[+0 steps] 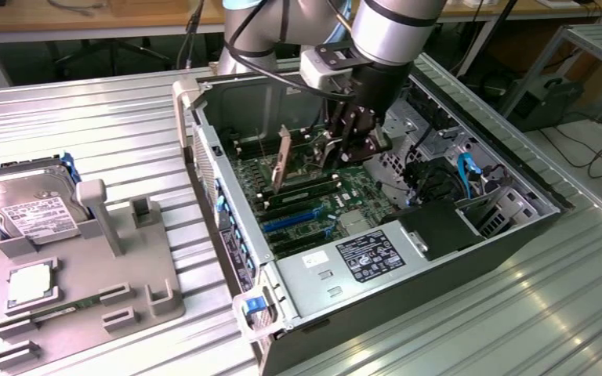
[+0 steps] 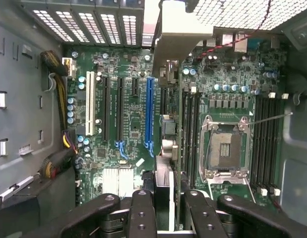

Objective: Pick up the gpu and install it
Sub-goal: 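Insert the gpu into the slot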

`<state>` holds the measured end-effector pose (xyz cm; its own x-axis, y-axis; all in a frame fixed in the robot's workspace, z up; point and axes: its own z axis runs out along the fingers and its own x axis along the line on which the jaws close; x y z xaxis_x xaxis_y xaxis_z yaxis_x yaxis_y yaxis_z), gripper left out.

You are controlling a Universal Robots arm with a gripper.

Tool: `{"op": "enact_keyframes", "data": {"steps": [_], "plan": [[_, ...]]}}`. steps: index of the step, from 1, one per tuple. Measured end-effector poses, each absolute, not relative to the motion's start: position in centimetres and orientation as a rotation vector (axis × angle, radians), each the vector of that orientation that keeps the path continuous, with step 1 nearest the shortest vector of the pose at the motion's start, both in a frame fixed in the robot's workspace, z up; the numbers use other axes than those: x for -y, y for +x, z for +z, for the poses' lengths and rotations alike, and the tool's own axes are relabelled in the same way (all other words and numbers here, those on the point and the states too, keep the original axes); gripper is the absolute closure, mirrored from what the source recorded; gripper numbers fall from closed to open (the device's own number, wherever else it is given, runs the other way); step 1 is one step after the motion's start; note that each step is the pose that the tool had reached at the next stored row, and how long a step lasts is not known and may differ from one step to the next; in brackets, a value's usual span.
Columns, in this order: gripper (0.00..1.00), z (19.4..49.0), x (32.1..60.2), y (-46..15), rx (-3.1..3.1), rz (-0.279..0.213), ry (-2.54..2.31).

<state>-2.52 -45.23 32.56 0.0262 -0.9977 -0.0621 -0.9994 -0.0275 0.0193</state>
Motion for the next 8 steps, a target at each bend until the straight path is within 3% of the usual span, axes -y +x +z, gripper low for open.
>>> {"op": "enact_keyframes", "data": {"steps": [8], "plan": [[0.72,31.80,45.31,-2.75,-2.169,0.092,-2.232]]}}
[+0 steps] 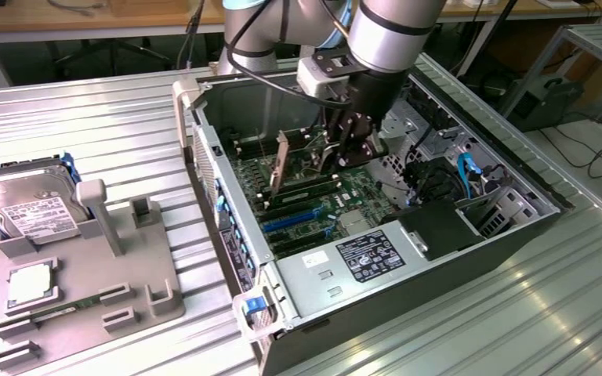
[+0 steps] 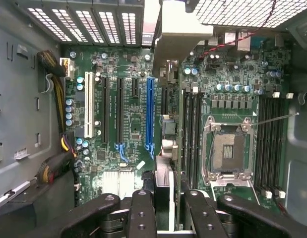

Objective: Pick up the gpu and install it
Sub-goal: 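Insert the gpu into the slot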

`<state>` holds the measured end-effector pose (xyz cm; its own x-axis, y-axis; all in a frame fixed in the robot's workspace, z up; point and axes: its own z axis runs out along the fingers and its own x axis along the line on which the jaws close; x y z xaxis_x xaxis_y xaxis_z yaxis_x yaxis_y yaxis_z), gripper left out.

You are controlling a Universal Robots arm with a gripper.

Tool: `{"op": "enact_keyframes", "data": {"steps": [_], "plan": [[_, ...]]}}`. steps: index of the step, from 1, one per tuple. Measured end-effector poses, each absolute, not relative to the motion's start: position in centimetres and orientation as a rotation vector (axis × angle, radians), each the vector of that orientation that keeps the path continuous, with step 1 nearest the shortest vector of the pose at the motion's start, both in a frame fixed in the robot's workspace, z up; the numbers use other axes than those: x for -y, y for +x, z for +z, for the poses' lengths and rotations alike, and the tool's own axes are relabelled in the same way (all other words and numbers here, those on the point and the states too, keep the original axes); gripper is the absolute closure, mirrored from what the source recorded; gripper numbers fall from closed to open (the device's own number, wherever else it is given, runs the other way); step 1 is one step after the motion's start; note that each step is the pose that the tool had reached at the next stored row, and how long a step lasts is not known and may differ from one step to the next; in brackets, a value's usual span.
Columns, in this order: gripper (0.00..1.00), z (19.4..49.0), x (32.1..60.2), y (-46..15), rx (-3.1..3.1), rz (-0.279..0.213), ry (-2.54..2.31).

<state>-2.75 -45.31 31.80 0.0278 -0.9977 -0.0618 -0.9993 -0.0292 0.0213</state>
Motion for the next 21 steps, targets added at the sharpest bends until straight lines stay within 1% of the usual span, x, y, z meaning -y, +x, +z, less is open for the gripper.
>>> {"op": "enact_keyframes", "data": {"steps": [21], "plan": [[0.72,31.1,45.5,-4.5,-2.147,0.093,-2.254]]}}
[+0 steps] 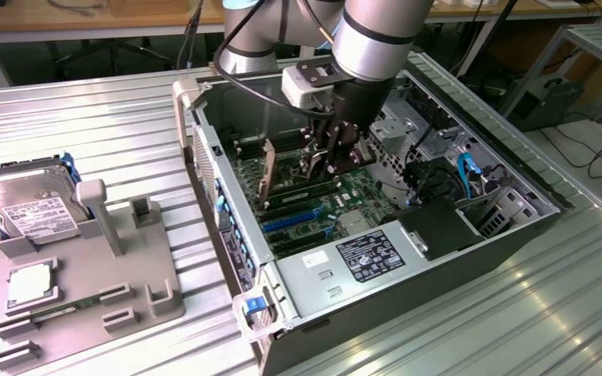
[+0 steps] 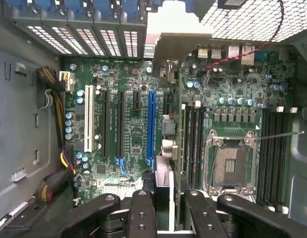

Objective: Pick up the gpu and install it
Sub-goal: 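Insert the gpu into the slot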

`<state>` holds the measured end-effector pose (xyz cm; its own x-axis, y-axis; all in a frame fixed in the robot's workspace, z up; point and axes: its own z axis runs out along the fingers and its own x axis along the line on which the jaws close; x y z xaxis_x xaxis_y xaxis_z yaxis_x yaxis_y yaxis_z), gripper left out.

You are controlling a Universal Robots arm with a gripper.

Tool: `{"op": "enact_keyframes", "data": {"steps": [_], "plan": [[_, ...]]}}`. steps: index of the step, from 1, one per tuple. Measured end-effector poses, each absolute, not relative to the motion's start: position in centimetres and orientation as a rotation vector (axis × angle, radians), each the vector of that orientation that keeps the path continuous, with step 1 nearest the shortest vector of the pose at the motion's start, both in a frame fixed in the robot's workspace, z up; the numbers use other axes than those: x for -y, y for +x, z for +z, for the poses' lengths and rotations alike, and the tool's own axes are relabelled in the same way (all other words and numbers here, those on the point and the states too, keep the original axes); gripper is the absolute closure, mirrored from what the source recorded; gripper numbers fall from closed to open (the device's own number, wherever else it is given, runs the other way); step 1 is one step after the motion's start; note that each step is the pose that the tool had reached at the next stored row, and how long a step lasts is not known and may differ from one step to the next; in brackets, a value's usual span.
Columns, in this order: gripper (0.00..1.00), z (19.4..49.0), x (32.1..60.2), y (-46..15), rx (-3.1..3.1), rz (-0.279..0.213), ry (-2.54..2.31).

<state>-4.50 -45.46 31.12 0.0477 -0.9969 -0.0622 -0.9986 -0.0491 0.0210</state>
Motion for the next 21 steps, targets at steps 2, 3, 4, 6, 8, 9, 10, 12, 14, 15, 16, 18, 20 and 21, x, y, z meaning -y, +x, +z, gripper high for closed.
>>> {"op": "enact_keyframes", "data": {"steps": [2,3,4,6,8,9,10,12,14,15,16,18,20,21], "plan": [[0.72,31.0,45.5,-4.5,-2.136,0.093,-2.264],[0.72,31.0,45.5,-4.5,-2.132,0.094,-2.268],[0.72,30.9,45.5,-4.5,-2.130,0.094,-2.270],[0.72,30.7,45.5,-4.6,-2.129,0.092,-2.269],[0.72,30.4,45.5,-4.7,-2.128,0.089,-2.268],[0.72,30.3,45.5,-4.8,-2.127,0.087,-2.268],[0.72,30.2,45.5,-4.8,-2.127,0.087,-2.267],[0.72,30.1,45.5,-4.8,-2.127,0.087,-2.268],[0.72,30.0,45.5,-4.8,-2.127,0.087,-2.267],[0.72,29.9,45.5,-4.9,-2.130,0.087,-2.264],[0.72,29.8,45.5,-4.9,-2.137,0.087,-2.258],[0.72,29.5,45.5,-4.9,-2.170,0.086,-2.224],[0.72,29.3,45.5,-4.9,-2.194,0.086,-2.201],[0.72,29.1,45.5,-4.8,-2.197,0.087,-2.198]]}}
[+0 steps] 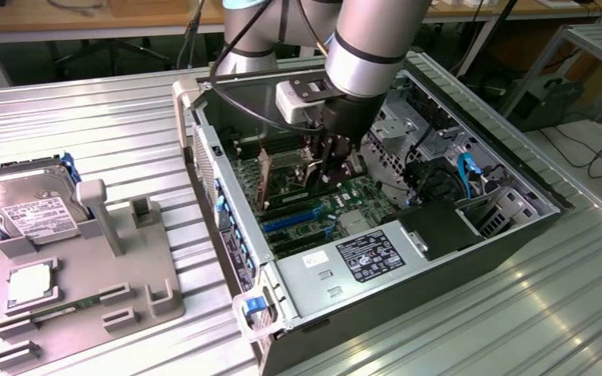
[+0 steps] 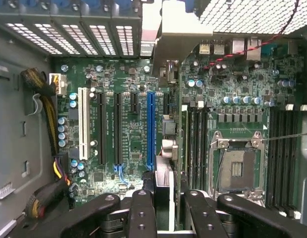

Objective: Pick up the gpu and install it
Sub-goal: 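Insert the gpu into the slot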

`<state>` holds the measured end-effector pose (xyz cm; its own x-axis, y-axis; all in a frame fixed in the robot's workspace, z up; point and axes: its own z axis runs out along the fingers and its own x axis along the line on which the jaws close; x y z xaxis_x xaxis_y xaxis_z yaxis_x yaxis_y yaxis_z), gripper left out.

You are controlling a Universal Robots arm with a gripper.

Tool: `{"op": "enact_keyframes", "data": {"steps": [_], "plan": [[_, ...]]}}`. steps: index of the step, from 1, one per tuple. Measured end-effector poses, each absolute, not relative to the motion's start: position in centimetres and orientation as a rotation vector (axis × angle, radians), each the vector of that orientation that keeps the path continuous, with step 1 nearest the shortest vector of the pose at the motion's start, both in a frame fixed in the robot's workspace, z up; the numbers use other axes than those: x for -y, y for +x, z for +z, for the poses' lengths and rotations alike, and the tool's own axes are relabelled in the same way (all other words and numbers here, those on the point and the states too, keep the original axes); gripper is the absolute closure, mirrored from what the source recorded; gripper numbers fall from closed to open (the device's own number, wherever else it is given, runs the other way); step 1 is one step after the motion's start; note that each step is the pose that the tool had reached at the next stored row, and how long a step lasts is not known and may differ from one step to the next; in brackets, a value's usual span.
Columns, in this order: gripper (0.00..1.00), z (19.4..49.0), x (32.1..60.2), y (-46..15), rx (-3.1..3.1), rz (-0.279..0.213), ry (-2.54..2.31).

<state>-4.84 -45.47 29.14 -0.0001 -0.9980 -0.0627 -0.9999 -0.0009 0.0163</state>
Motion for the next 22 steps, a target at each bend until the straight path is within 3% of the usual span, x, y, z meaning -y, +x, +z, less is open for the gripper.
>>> {"op": "enact_keyframes", "data": {"steps": [7,22], "plan": [[0.72,27.4,45.5,-5.3,-2.197,0.090,-2.198],[0.72,26.6,46.2,-5.9,-2.179,0.084,-2.211]]}}
